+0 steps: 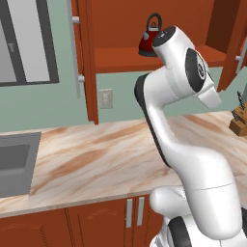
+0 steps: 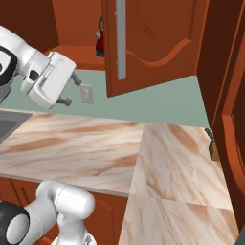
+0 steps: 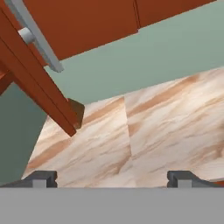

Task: Open the cabinet, pick the kettle from the cabinet, and place it in the sink.

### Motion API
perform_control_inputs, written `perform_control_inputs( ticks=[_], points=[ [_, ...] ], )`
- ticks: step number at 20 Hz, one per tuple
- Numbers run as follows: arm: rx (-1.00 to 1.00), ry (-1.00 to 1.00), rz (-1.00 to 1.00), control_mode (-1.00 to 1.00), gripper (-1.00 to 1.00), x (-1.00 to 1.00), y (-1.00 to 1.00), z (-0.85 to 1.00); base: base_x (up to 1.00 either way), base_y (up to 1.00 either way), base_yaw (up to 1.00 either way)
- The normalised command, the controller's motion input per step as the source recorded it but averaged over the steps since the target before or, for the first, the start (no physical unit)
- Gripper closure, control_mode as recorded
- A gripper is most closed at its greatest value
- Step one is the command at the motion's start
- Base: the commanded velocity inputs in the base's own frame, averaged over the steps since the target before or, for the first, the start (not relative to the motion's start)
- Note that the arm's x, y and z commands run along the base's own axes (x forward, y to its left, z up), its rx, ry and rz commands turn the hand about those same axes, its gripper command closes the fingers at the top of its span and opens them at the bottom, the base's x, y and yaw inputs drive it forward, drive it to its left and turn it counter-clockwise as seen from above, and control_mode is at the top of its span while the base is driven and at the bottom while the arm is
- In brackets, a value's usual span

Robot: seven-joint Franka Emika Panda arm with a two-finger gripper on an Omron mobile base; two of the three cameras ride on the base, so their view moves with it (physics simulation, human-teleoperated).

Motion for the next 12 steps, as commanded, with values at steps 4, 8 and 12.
perform_control_inputs(
  ticks=[4, 8, 12],
  points=[
    [0.15, -0.32, -0.24, -1.0, -1.0, 0.17, 0.06, 0.0, 0.0, 0.0, 0.0],
    [0.07, -0.38, -0.08, -1.0, -1.0, 0.17, -0.01, 0.0, 0.0, 0.0, 0.0],
    [0.0, -0.27, -0.02, -1.0, -1.0, 0.21, -0.11, -0.08, 0.0, 0.0, 0.0]
  ],
)
